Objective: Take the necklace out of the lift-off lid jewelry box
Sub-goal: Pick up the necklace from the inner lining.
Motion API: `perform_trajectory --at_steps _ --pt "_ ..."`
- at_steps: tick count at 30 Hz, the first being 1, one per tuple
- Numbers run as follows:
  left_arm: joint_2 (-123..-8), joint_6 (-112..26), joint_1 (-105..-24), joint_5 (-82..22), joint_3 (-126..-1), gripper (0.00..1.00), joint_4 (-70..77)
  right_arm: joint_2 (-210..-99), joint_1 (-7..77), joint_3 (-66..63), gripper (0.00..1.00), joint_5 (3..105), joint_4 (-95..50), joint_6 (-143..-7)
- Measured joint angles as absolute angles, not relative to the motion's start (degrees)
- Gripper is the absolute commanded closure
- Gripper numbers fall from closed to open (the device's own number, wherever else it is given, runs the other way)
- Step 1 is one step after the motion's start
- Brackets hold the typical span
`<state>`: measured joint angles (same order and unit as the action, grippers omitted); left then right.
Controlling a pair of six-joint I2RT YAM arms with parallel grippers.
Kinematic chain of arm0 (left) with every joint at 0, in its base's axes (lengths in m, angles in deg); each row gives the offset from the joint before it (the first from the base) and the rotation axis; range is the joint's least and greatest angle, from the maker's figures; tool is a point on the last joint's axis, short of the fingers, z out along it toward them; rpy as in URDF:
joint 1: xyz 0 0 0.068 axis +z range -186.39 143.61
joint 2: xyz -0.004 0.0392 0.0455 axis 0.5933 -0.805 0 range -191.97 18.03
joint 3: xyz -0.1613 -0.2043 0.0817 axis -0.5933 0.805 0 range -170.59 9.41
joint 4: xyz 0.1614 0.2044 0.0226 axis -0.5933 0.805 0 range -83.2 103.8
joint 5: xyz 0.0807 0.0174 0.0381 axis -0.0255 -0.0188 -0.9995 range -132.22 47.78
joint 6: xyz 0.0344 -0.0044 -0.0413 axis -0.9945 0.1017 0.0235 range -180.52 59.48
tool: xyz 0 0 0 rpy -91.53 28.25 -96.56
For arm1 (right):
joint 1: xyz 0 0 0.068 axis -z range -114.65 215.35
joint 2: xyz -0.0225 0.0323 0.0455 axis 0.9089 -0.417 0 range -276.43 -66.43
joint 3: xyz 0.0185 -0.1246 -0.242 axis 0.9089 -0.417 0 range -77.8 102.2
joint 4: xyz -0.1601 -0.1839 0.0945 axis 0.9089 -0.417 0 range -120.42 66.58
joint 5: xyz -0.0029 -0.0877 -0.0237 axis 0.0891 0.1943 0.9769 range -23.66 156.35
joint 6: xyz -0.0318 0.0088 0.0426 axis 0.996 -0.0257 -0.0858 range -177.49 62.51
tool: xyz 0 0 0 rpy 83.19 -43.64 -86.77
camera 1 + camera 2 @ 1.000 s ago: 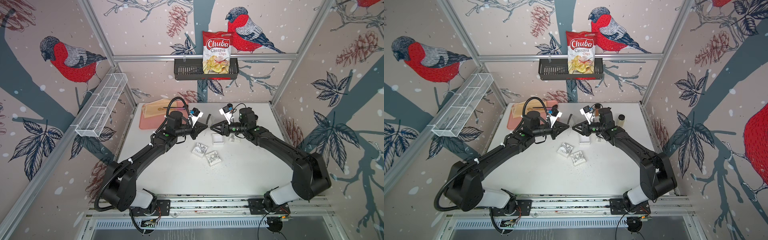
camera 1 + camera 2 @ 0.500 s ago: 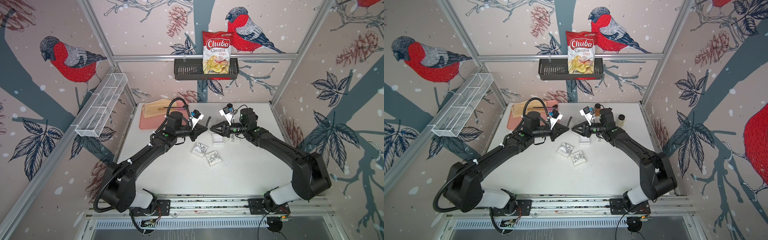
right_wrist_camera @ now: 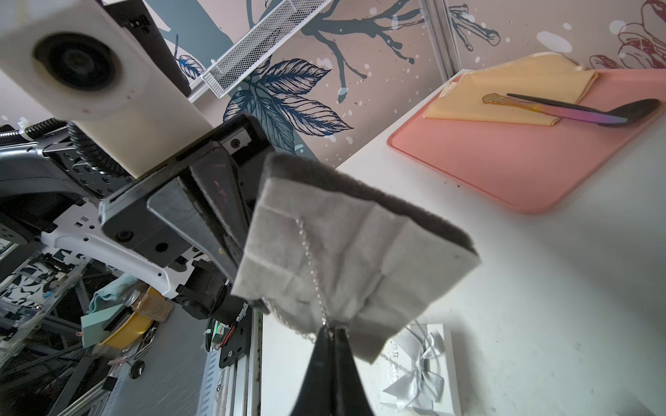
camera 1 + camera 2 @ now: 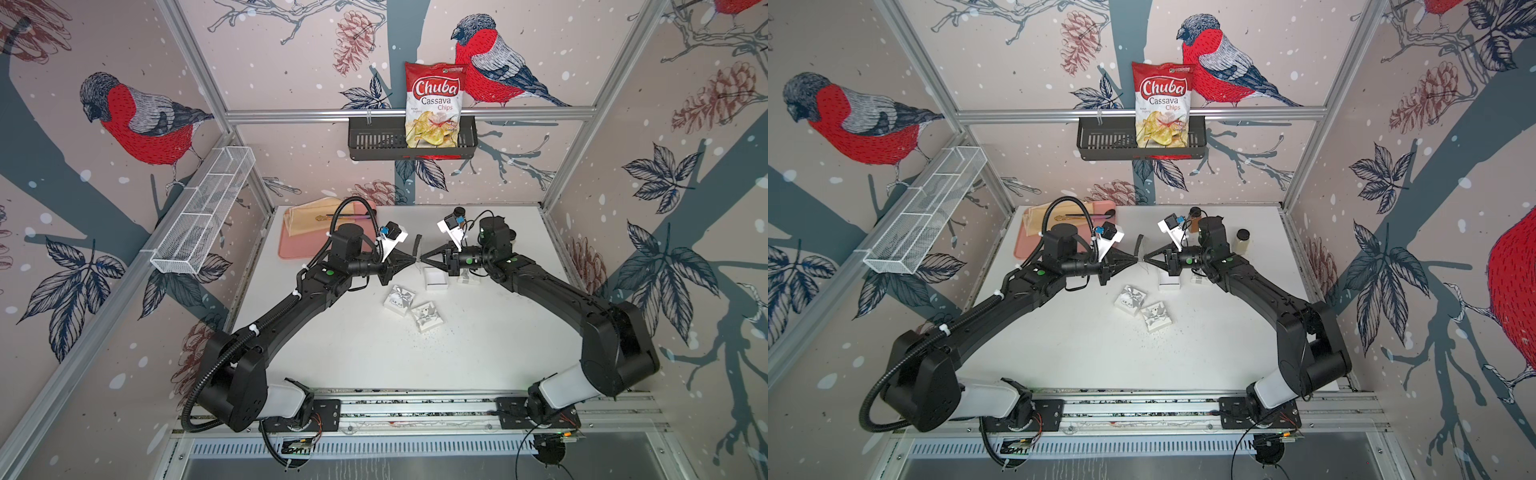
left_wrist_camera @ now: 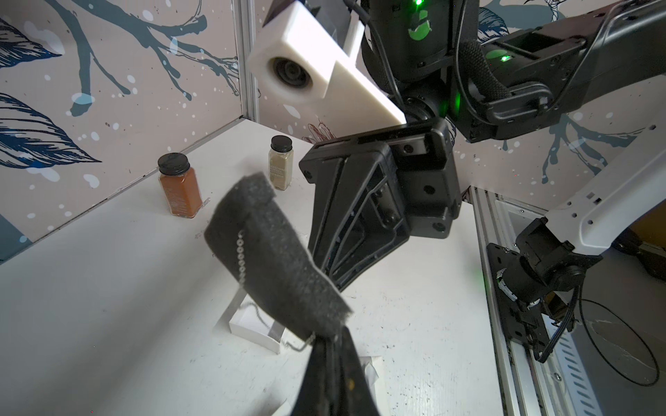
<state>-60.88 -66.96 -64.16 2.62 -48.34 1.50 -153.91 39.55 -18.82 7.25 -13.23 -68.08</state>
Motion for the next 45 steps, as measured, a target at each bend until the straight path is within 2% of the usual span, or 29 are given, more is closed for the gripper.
perform_trajectory --at_steps 7,8,12,17,24,36,41,45 --pt "-61.72 -66.93 -64.16 0.07 -48.34 1.0 1.76 -151.95 39.88 -20.24 0.99 6.03 -13.18 -67.9" --pt "-61.87 -66.96 -64.16 -0.04 -48.34 1.0 1.92 -151.62 39.92 -20.42 0.96 5.99 -13.16 -67.86" --pt "-62.02 -67.2 -64.16 0.02 -48.37 1.0 2.03 -151.29 40.62 -20.88 0.74 6.01 -13.2 -67.75" --pt "-61.47 -68.46 -64.16 1.31 -48.39 1.0 3.29 -151.36 41.87 -20.94 0.64 6.31 -13.18 -67.73" --pt "-60.1 -71.77 -64.16 5.29 -48.5 1.0 4.45 -151.34 42.5 -20.51 0.62 5.59 -13.27 -66.55" --pt "-59.88 -76.18 -64.16 9.81 -50.77 1.0 8.06 -152.19 41.02 -18.45 0.63 -1.42 -14.97 -62.83" --pt "-59.49 -78.5 -64.27 6.32 -53.02 1.0 11.88 -152.63 40.65 -18.1 0.63 -3.04 -16.77 -60.41" --pt "-57.98 -80.99 -65.91 -0.59 -54.09 1.0 14.4 -152.65 40.67 -17.79 0.63 -3.28 -18.14 -59.03"
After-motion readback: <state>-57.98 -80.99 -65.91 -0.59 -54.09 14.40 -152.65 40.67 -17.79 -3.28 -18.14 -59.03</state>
